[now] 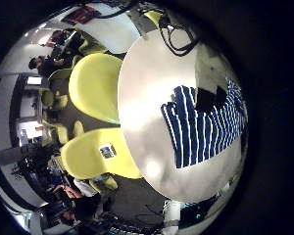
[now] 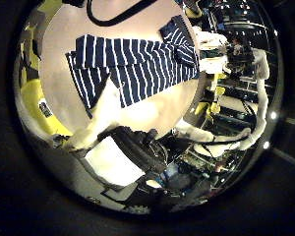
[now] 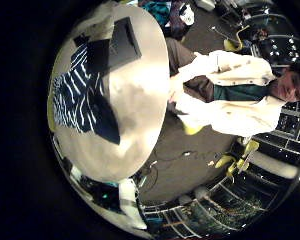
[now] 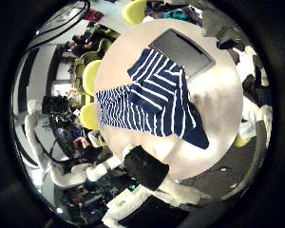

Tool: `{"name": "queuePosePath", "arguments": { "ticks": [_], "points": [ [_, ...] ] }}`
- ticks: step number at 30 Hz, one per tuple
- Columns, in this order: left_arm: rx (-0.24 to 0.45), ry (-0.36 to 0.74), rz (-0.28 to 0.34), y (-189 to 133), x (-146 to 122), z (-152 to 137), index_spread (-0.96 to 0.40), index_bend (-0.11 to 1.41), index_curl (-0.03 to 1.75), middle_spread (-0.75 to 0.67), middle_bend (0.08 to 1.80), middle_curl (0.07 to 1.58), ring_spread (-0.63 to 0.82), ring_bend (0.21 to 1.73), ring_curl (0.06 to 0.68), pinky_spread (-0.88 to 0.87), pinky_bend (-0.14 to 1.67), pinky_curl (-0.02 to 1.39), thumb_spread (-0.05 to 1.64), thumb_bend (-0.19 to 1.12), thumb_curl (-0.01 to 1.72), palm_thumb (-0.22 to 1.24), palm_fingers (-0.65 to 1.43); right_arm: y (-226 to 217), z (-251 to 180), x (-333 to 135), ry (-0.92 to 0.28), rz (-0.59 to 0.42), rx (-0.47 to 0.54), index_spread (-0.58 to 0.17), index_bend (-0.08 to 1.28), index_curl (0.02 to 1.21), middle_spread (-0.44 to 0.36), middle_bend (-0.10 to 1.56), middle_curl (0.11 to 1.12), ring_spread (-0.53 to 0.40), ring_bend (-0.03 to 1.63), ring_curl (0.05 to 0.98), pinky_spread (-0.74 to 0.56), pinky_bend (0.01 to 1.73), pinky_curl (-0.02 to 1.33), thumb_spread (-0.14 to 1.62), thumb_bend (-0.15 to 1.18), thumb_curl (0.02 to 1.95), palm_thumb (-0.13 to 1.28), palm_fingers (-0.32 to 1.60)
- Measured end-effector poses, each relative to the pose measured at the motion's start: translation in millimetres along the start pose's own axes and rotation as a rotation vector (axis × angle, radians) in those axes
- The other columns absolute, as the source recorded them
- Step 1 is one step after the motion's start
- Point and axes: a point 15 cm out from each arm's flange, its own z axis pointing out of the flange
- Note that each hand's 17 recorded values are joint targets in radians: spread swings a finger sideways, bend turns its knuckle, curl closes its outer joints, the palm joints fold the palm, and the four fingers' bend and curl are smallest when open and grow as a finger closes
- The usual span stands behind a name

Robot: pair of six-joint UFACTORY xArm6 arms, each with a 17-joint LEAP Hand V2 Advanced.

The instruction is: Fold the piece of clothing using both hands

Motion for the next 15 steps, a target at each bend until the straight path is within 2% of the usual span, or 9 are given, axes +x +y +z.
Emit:
{"name": "queuePosePath", "arguments": {
  "ticks": [3, 6, 11, 15],
  "points": [
    [-0.033, 0.008, 0.019, 9.9, 10.1, 14.0, -0.27, 0.17, 0.87, -0.2, 0.28, 0.8, -0.3, 1.01, 0.441, -0.51, 0.81, 0.75, 1.26, -0.01, 0.37, 0.47, 0.34, 9.4, 25.0, 1.0, -0.013, 0.006, -0.044, -0.312, 0.2, 0.52, -0.194, 0.59, 0.57, -0.215, 1.07, 0.545, -0.02, 0.72, 0.79, 1.15, -0.03, 0.35, 0.27, 0.23],
    [-0.045, 0.005, 0.063, 16.1, 23.8, 18.9, -0.25, 0.17, 0.83, -0.19, 0.27, 0.78, -0.31, 1.01, 0.439, -0.52, 0.81, 0.75, 1.26, -0.02, 0.37, 0.46, 0.36, -0.9, 43.5, 7.1, -0.007, 0.008, -0.028, -0.308, 0.19, 0.5, -0.155, 0.57, 0.56, -0.223, 1.07, 0.536, -0.01, 0.72, 0.78, 1.14, -0.02, 0.34, 0.28, 0.25],
    [-0.053, 0.016, 0.07, 23.9, 29.5, 21.8, -0.24, 0.17, 0.78, -0.17, 0.27, 0.75, -0.32, 1.0, 0.437, -0.53, 0.8, 0.75, 1.27, -0.01, 0.35, 0.45, 0.37, -3.7, 77.7, 9.6, -0.02, 0.019, -0.083, -0.291, 0.18, 0.48, -0.107, 0.54, 0.54, -0.202, 1.02, 0.52, 0.04, 0.72, 0.77, 1.11, -0.03, 0.33, 0.26, 0.22],
    [-0.057, 0.023, 0.072, 27.2, 31.4, 24.0, -0.23, 0.18, 0.75, -0.16, 0.27, 0.73, -0.32, 0.99, 0.432, -0.53, 0.79, 0.75, 1.27, -0.01, 0.35, 0.45, 0.38, -7.7, 98.9, -6.8, -0.026, 0.0, -0.125, -0.268, 0.17, 0.45, -0.074, 0.51, 0.52, -0.178, 0.99, 0.507, 0.07, 0.74, 0.76, 1.09, -0.03, 0.32, 0.24, 0.2]
  ]
}}
